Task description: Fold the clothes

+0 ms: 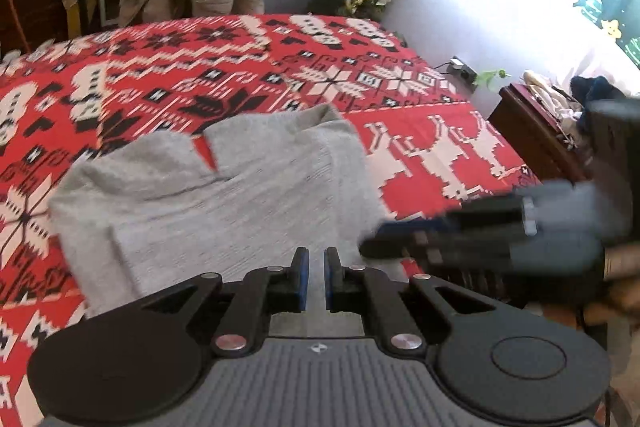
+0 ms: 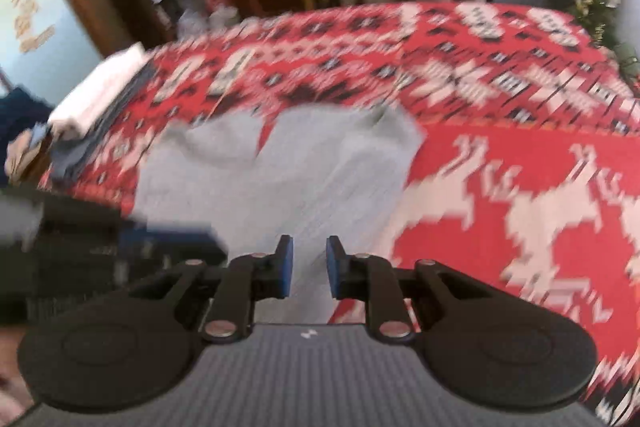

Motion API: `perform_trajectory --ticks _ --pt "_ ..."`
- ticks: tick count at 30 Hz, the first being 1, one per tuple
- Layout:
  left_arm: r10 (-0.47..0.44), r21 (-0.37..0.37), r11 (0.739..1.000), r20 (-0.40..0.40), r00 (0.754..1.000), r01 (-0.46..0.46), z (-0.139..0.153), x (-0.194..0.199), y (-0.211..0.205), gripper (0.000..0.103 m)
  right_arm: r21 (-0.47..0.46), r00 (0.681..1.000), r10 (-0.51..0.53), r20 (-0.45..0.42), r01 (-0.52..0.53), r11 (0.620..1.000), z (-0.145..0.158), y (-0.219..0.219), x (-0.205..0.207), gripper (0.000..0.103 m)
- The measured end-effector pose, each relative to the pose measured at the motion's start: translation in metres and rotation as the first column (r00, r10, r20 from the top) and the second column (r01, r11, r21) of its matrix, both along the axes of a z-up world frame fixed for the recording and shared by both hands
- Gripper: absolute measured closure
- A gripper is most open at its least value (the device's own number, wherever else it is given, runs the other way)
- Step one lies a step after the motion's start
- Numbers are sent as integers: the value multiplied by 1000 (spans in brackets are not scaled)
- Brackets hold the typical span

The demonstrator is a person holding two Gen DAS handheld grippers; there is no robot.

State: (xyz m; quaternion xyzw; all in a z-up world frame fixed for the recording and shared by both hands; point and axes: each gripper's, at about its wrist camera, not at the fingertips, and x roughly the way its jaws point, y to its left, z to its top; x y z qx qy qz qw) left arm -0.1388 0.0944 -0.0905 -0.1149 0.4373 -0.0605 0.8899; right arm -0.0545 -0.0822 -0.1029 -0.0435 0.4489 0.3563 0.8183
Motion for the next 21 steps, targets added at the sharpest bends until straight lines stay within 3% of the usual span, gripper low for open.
perform_trajectory --ticks 11,21 --pt "-4 6 1000 -69 998 5 -17 -42 22 97 -95 992 122 12 -121 988 -3 -3 -59 81" --pt "-34 -7 999 -39 999 34 -14 -69 23 97 -118 984 178 9 -176 977 6 -17 -79 80"
